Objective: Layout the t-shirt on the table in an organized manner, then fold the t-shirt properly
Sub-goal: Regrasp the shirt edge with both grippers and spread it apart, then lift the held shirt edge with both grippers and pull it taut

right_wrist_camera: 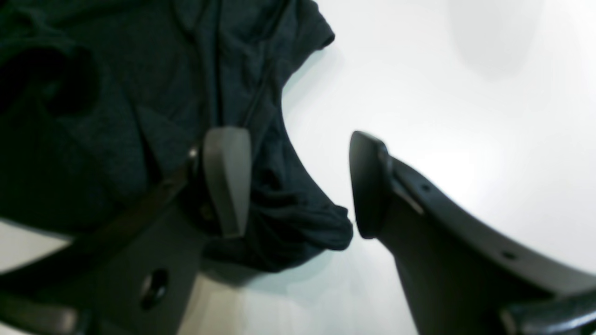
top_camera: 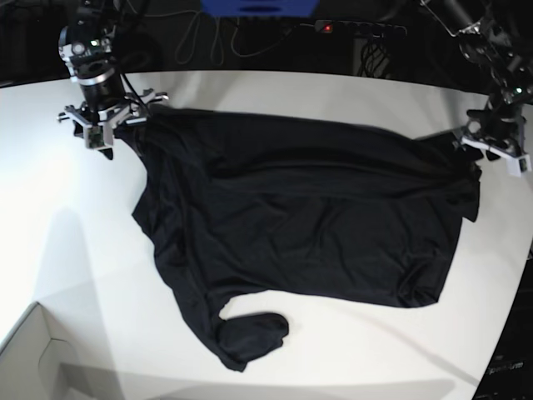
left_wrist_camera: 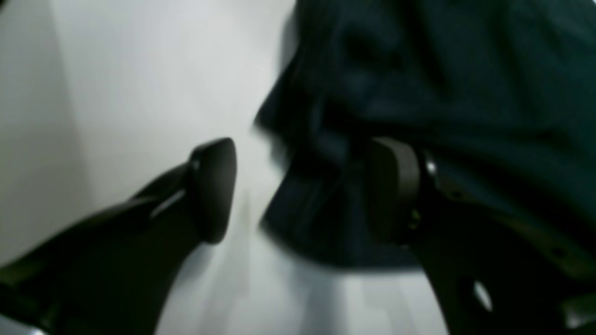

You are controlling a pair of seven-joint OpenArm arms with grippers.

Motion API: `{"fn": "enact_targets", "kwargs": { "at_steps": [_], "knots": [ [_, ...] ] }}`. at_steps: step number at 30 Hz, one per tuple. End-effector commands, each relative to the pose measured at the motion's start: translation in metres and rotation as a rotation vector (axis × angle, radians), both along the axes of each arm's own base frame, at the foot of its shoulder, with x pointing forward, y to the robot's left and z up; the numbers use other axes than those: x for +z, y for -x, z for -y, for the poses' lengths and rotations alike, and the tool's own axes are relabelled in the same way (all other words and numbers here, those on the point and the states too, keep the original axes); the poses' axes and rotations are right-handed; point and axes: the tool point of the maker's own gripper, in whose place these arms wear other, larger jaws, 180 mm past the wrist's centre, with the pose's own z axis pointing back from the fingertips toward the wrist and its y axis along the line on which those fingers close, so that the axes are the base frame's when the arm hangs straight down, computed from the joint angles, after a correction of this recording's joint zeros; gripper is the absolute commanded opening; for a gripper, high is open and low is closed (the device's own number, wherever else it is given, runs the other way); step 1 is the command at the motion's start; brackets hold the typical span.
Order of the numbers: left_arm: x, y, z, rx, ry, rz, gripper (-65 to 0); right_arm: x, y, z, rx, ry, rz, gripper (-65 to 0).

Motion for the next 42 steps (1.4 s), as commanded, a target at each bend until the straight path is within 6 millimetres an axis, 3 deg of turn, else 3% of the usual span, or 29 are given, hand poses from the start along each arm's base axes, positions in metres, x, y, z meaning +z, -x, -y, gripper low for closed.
{"fn": "enact_targets", "kwargs": {
  "at_steps": [1, 8, 11, 18, 23, 25, 26, 30, 33, 37, 42],
  "knots": [
    [0.015, -0.011, -0.006, 0.001, -0.015, 0.055, -23.2, 0.011, -0.005, -0.001, 0.005, -0.004, 0.047, -31.0],
    [0.017, -0.015, -0.011, 0.014, -0.016, 0.061, -23.2, 0.008, -0.001, -0.006, 0.017, -0.011, 0.034, -31.0],
    [0.024, -0.029, -0.01, 0.01, -0.015, 0.09, -23.2, 0.004, 0.004, -0.011, 0.03, -0.016, 0.019, -31.0],
    [0.001, -0.041, -0.006, 0.005, -0.008, 0.016, -23.2, 0.002, 0.007, -0.016, 0.042, -0.022, 0.01, -31.0],
    [-0.014, -0.038, -0.003, 0.001, 0.008, -0.026, -23.5, 0.003, 0.008, -0.014, 0.037, -0.019, 0.01, -31.0],
    [-0.018, -0.036, -0.002, 0.002, 0.016, -0.038, -28.0, 0.003, 0.009, -0.013, 0.036, -0.017, 0.008, -31.0],
    [-0.02, -0.035, -0.003, 0.004, 0.022, -0.04, -33.6, 0.002, 0.011, -0.013, 0.036, -0.016, 0.003, -31.0],
    [-0.021, -0.033, -0.004, 0.007, 0.024, -0.045, -64.1, 0.001, 0.012, -0.016, 0.043, -0.019, 0.002, -30.8],
    [-0.019, -0.032, -0.005, 0.007, 0.018, -0.041, -62.9, 0.001, 0.012, -0.021, 0.053, -0.027, 0.001, -30.6],
    [-0.015, -0.031, -0.013, 0.008, 0.0, -0.041, -65.0, -0.004, 0.02, -0.044, 0.111, -0.055, -0.022, -30.2],
    [-0.013, -0.03, -0.019, 0.009, -0.012, -0.042, -65.0, -0.012, 0.028, -0.063, 0.152, -0.082, -0.053, -25.6]
  ]
}}
